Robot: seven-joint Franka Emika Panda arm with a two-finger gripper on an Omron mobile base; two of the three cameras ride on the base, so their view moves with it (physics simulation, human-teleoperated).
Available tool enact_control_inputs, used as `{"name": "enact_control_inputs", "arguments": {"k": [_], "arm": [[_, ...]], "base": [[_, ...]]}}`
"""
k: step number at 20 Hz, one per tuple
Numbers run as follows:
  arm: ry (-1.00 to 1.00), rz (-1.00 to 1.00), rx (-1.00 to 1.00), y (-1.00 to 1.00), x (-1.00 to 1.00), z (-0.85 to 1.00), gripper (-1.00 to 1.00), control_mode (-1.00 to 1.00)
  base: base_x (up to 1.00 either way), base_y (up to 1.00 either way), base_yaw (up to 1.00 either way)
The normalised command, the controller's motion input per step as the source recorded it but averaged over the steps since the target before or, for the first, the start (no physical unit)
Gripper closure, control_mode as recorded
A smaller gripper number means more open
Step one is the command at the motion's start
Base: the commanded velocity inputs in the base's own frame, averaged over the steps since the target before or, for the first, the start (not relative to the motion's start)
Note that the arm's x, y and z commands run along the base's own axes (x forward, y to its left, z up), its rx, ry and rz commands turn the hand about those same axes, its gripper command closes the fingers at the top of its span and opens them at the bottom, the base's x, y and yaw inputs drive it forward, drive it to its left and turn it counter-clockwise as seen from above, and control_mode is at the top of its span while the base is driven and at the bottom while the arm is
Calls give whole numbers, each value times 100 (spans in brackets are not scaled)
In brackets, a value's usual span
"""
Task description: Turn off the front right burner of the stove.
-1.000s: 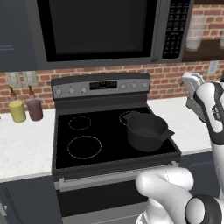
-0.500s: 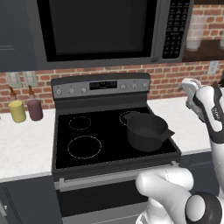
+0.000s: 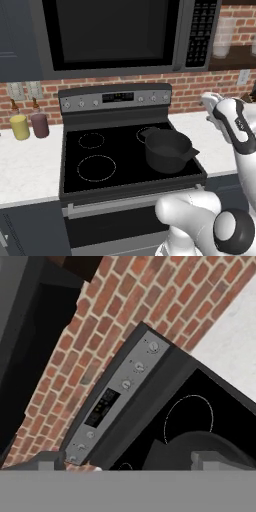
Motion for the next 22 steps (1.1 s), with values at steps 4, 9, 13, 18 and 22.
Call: {"name": "enact_control_inputs", "arguments": {"k": [4, 9, 13, 18, 22], "arm": [[0, 0, 0, 0, 42, -7, -100, -100], [0, 0, 0, 0, 39, -7, -100, -100], [0, 0, 0, 0, 37, -2, -100, -100], [0, 0, 0, 0, 32, -9, -100, -100], [0, 0, 0, 0, 27, -14, -100, -100]], "base": [[0, 0, 0], [0, 0, 0], [0, 0, 0], [0, 0, 0], [0, 0, 0]]}}
